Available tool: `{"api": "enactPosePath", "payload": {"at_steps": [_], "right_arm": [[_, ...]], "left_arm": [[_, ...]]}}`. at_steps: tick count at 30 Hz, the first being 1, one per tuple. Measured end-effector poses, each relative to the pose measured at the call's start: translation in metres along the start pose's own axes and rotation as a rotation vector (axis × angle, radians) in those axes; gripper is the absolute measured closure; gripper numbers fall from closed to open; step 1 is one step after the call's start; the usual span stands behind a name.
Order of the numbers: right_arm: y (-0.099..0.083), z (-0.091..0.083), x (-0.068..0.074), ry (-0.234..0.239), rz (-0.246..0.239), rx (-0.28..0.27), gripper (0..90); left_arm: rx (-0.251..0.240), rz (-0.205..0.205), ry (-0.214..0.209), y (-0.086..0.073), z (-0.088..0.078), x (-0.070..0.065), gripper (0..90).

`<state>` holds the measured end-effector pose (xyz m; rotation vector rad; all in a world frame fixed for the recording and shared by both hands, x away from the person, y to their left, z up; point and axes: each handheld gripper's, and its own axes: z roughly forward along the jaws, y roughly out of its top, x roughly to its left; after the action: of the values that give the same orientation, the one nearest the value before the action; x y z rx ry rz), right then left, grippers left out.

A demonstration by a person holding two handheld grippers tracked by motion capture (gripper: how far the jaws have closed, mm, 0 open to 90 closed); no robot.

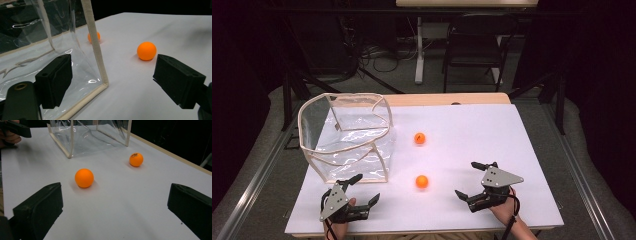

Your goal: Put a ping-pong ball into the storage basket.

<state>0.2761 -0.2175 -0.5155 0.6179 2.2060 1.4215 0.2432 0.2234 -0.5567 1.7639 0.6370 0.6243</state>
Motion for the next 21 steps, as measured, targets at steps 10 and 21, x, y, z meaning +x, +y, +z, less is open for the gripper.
{"api": "enactPosePath", "payload": {"at_steps": [10,21], "right_arm": [[0.008,0.013,-0.002,0.031,-0.007,0.028,0.0],[0.022,0.035,-0.002,0.07,-0.006,0.068,0.0]], "left_arm": [[0.005,0.011,-0.002,0.001,-0.001,-0.002,15.7],[0.004,0.019,-0.011,0.002,0.001,-0.002,15.7]]}}
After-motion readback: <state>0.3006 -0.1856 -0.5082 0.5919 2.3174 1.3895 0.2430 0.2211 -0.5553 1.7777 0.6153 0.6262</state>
